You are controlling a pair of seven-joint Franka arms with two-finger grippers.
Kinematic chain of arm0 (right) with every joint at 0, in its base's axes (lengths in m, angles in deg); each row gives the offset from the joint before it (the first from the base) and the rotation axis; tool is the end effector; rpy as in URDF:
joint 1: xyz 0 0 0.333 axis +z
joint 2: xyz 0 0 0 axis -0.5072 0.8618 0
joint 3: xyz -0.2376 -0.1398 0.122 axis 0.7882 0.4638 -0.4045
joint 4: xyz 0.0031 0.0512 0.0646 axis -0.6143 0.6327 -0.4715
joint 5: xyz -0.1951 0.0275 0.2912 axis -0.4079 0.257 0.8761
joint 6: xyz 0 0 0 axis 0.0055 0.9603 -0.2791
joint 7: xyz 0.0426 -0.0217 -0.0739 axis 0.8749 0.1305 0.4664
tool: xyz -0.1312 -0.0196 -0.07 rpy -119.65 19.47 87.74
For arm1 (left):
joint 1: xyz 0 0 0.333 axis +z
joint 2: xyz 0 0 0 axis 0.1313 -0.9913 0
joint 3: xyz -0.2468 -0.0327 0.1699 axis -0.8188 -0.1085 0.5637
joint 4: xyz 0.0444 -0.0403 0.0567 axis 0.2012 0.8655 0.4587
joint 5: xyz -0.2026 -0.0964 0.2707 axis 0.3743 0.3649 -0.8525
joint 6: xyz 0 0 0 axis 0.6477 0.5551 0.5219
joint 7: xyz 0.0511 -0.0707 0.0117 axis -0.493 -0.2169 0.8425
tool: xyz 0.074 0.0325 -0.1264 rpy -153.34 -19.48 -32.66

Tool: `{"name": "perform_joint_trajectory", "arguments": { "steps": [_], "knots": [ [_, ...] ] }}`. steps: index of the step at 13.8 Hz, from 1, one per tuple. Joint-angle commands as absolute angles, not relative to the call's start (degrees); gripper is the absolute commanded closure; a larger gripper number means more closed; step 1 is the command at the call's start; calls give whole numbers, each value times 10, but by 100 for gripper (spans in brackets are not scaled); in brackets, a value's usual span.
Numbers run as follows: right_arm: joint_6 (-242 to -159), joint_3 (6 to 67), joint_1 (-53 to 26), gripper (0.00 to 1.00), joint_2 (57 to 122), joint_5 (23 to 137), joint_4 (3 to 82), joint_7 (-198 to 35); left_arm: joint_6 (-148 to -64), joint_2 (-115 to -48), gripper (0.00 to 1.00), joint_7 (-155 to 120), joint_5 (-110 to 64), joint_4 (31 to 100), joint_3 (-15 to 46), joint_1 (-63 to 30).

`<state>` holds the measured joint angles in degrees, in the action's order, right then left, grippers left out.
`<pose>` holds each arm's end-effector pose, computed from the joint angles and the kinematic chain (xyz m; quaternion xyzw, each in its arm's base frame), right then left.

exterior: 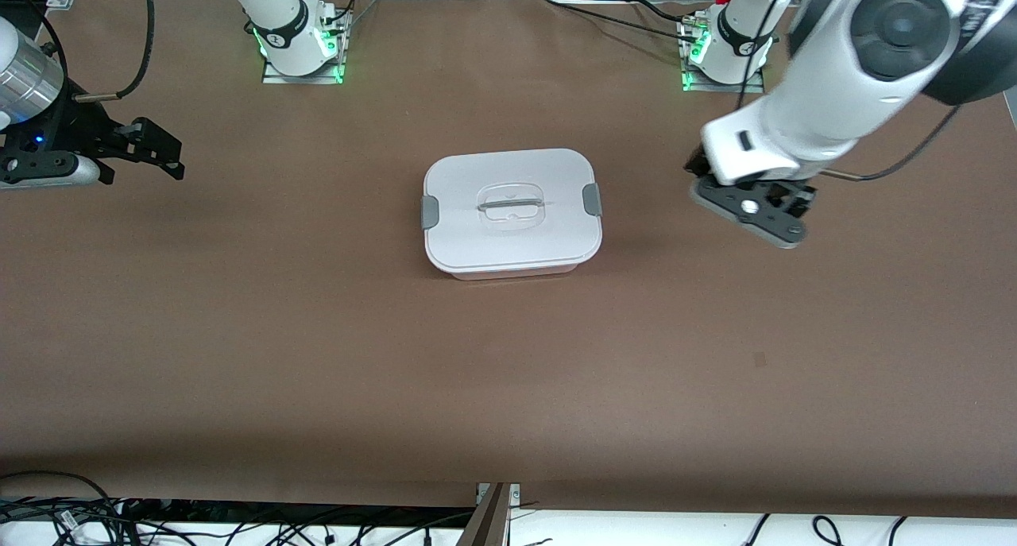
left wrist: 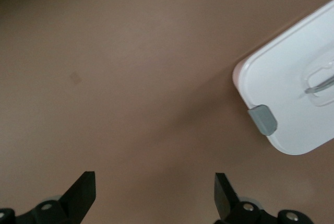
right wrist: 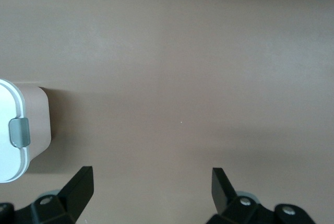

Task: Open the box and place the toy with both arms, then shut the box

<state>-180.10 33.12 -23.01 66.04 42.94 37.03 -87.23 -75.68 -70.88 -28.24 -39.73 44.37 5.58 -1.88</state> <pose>0.5183 0.0496 0.5514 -0.9991 -0.0383 -0.0163 0.0037 0.5446 -0.1684 0.5165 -0.9728 0.2264 0.0461 0.0146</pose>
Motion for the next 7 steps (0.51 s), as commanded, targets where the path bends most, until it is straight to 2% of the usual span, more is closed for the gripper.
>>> {"name": "perform_joint_trajectory", "arguments": {
  "steps": [1,4,5,7],
  "knots": [
    [-1789,331,-229,0,659,424,361,-877,-765,-650,0,-268,-391,489,117,-17],
    [-1789,331,-229,0,659,424,361,-877,-796,-591,0,-265,-369,534,260,-122],
    [-1789,331,-229,0,659,424,361,-877,-797,-569,0,-265,-367,560,290,-134],
    [-1789,331,-229,0,659,424,361,-877,-829,-531,0,-265,-367,599,311,-133]
  ]
}}
